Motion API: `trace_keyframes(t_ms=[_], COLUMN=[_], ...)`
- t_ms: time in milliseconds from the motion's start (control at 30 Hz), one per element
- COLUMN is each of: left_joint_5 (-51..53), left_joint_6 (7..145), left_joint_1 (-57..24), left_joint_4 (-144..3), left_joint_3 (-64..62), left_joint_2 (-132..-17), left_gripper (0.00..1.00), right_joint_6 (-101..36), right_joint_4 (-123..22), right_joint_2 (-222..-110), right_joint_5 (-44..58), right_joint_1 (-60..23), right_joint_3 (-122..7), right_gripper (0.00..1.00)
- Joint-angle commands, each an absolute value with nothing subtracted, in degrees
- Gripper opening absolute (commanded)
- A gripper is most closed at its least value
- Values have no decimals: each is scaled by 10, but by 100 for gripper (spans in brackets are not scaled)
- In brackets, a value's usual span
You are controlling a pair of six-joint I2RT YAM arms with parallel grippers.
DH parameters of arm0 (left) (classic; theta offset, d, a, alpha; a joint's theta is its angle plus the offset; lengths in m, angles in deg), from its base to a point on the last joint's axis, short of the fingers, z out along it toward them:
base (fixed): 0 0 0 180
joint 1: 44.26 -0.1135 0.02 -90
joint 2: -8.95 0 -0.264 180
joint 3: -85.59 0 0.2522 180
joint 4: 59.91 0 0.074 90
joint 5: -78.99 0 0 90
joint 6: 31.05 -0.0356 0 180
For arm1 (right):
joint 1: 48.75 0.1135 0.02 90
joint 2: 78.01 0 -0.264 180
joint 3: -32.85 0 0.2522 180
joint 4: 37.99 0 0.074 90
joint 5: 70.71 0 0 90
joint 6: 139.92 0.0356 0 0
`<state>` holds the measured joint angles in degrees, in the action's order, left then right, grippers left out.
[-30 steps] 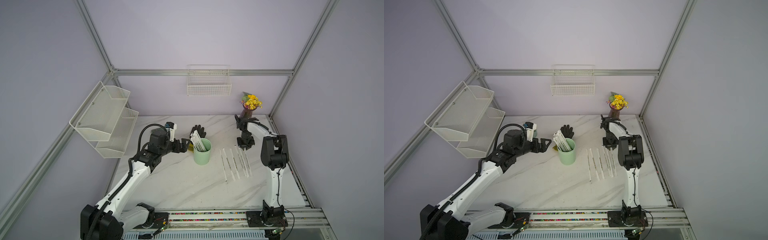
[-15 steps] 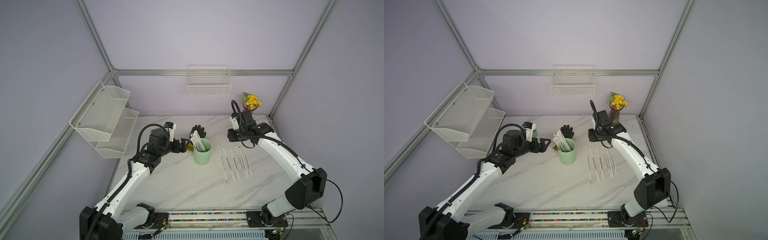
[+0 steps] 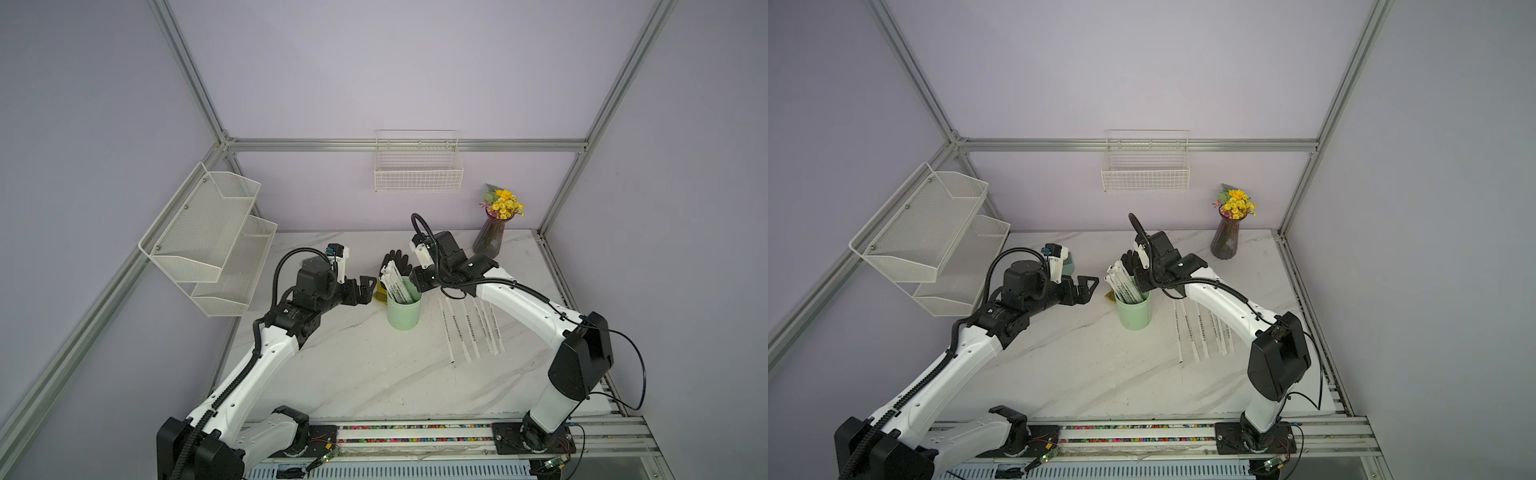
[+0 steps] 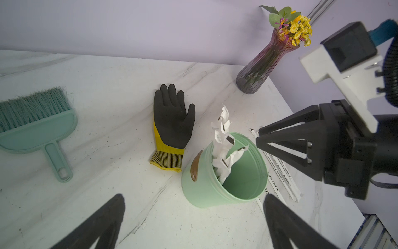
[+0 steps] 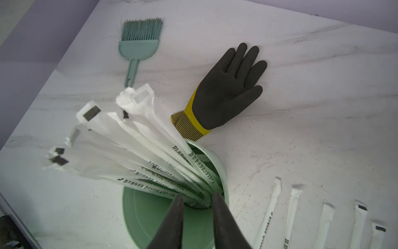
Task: Take the straws out of the storage container
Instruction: Pick up the straw from the container.
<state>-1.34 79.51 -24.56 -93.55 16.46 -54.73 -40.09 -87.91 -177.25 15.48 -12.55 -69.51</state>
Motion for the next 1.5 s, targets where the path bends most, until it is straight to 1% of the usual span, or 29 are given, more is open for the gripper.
trace_keyframes(t_ms=[0, 400, 1000, 1300, 1467], left_joint_5=[-22, -18, -10, -8, -7], left_joint_6=[800, 796, 792, 792, 793], left_joint_1=[-243, -243, -243, -243, -243], left_joint_4=[-933, -934, -929, -927, -926], left_joint_3=[162, 164, 166, 166, 166], left_joint_2=[-538, -538, -546, -547, -545], left_gripper=[99, 100, 100, 100, 100], right_joint_6=[-418, -421, -421, -417, -409], right_joint_4=[-849, -839, -836, -836, -829], right_joint_2=[-1785, -1836, -1871, -1862, -1841], right_joint_5=[144, 145, 155, 165, 171], right_joint_1=[-119, -113, -109, -109, -109], right_joint_3=[-712, -735, -768, -767, -752], right_gripper=[27, 27, 26, 15, 11])
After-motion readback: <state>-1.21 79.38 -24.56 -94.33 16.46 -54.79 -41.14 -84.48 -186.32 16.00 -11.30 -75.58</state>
